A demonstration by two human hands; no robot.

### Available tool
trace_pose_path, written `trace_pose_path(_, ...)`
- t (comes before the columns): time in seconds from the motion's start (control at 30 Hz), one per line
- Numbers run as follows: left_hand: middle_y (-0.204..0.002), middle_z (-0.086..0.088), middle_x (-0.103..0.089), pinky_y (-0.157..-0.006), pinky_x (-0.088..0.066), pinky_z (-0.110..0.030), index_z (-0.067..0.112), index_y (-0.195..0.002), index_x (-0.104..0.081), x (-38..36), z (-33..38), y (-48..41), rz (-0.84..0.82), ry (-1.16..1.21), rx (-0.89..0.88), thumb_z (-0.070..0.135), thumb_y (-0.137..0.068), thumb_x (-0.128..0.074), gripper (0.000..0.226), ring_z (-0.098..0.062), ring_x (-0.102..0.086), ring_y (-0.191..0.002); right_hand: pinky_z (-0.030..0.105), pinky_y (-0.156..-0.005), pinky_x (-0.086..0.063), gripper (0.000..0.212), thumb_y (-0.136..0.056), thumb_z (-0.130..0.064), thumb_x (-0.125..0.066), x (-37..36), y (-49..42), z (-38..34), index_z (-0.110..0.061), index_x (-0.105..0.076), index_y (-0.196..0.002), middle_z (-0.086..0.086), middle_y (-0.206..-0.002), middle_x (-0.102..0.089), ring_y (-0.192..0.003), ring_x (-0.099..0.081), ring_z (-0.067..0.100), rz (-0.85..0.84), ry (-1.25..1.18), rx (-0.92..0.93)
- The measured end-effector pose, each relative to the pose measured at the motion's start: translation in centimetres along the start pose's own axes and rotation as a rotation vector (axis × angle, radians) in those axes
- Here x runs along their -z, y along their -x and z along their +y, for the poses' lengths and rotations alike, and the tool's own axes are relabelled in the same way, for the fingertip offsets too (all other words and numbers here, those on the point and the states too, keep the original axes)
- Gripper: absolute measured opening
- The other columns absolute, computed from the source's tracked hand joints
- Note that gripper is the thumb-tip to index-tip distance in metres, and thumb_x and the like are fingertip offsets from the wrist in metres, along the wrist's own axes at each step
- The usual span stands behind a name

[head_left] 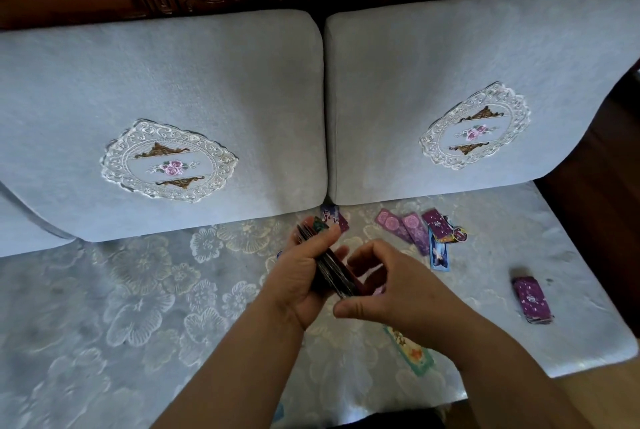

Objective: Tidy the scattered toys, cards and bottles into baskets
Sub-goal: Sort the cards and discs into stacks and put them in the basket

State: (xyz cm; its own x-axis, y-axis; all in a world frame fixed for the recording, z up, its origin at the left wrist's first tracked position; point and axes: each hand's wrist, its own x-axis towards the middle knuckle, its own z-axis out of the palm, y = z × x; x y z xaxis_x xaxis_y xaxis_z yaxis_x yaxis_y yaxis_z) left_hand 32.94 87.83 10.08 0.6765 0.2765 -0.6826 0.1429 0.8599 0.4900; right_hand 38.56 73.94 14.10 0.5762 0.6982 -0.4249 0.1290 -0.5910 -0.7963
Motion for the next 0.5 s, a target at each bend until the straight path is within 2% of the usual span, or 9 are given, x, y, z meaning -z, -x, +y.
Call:
trace_pose_path(0.1,-0.086,-0.007,-0.060,-0.067,-0.052,-0.036,0.014,-0.105,-0.057,-0.1,0.2,-0.1,0.027,-0.004,0.013,0.020,-0.072,-0.076,0.038,-0.022,-0.060,-0.082,0.027,-0.060,-0.055,0.037,-0.061,-0.037,-0.085,0.1,0.2,-0.3,-0.028,-0.063,-0.089,-0.013,-0.082,-0.069,-0.066,-0.064,0.008,-0.006,-0.148,-0.029)
trace_pose_path(0.2,-0.073,-0.006,-0.056,-0.059,-0.052,-0.034,0.009,-0.100,-0.055,0.2,0.2,-0.4,0.070,-0.011,0.027,0.024,-0.083,-0.070,0.028,-0.019,-0.057,-0.068,0.020,-0.056,-0.052,0.027,-0.071,-0.033,-0.077,0.5,0.5,-0.3,-0.024,-0.066,-0.094,-0.012,-0.085,-0.071,-0.063,-0.065,0.003,-0.018,-0.276,-0.054)
trace_pose_path(0.27,-0.069,-0.009,-0.055,-0.062,-0.055,-0.037,0.007,-0.095,-0.054,0.3,0.1,-0.4,0.071,-0.007,0.045,0.028,-0.085,-0.068,0.027,-0.024,-0.058,-0.066,0.017,-0.056,-0.051,0.018,-0.077,-0.031,-0.073,0.6,0.4,0.1,-0.025,-0.068,-0.093,-0.007,-0.082,-0.072,-0.060,-0.063,0.001,0.008,-0.295,-0.072)
trace_pose_path(0.33,-0.071,-0.011,-0.057,-0.074,-0.055,-0.044,0.006,-0.096,-0.056,0.5,-0.1,-0.6,0.087,0.027,0.058,0.028,-0.087,-0.066,0.026,-0.028,-0.059,-0.073,0.017,-0.058,-0.052,0.011,-0.081,-0.026,-0.071,0.6,0.4,0.5,-0.023,-0.070,-0.092,-0.002,-0.081,-0.073,-0.061,-0.064,0.004,0.026,-0.318,-0.095)
trace_pose_path(0.43,-0.093,-0.018,-0.066,-0.094,-0.050,-0.052,0.001,-0.108,-0.061,0.5,-0.2,-0.7,0.122,0.048,0.047,0.028,-0.090,-0.062,0.032,-0.035,-0.063,-0.098,0.025,-0.060,-0.057,0.015,-0.084,-0.018,-0.070,0.4,0.4,0.9,-0.019,-0.070,-0.099,0.003,-0.083,-0.073,-0.063,-0.065,0.011,0.112,-0.403,-0.117)
trace_pose_path(0.5,-0.104,-0.020,-0.069,-0.095,-0.050,-0.051,0.000,-0.110,-0.063,0.3,-0.3,-0.8,0.162,0.067,0.036,0.027,-0.092,-0.062,0.033,-0.036,-0.064,-0.103,0.018,-0.053,-0.053,0.026,-0.088,-0.014,-0.066,0.1,0.4,1.3,-0.028,-0.062,-0.110,-0.001,-0.081,-0.071,-0.058,-0.064,0.005,0.271,-0.288,-0.098)
